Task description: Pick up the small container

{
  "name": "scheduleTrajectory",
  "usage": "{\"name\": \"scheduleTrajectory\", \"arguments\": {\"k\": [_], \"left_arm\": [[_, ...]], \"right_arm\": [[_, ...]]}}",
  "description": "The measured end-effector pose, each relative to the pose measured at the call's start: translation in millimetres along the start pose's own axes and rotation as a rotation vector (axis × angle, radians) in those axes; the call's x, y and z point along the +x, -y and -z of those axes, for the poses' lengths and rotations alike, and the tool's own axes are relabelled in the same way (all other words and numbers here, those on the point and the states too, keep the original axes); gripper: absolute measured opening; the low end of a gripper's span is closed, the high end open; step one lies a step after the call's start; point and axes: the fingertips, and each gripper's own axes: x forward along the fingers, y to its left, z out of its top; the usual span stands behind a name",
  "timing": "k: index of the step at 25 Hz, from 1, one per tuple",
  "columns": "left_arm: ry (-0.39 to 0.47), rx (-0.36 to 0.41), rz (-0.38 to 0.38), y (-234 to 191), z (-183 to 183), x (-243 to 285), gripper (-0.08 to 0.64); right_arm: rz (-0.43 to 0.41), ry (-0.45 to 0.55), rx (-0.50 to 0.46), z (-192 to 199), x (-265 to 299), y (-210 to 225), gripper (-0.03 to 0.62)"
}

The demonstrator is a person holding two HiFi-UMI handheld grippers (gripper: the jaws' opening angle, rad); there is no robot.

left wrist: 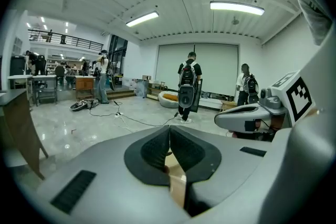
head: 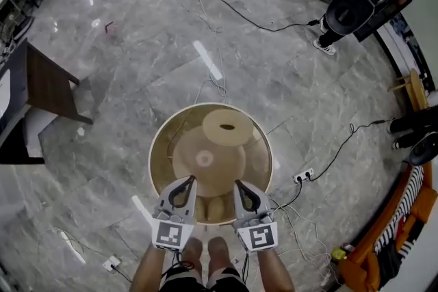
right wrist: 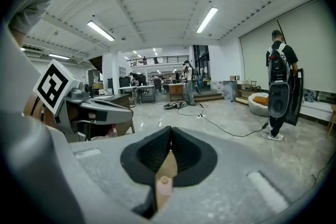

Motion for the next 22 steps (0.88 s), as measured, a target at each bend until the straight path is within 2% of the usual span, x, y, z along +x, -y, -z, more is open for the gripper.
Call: {"name": "scheduleTrajectory", "arguments": {"k": [7, 22], "left_arm": [[-0.030, -0.066, -0.035, -16, 53, 32, 0.018], [-0.091, -0.125, -0.088, -37, 169, 83, 0.018]], "right_arm": [[-0.050, -0.044, 0.009, 60, 39, 6, 0.000], [-0.114, -0.064, 0.011, 165, 98, 18, 0.000]]}}
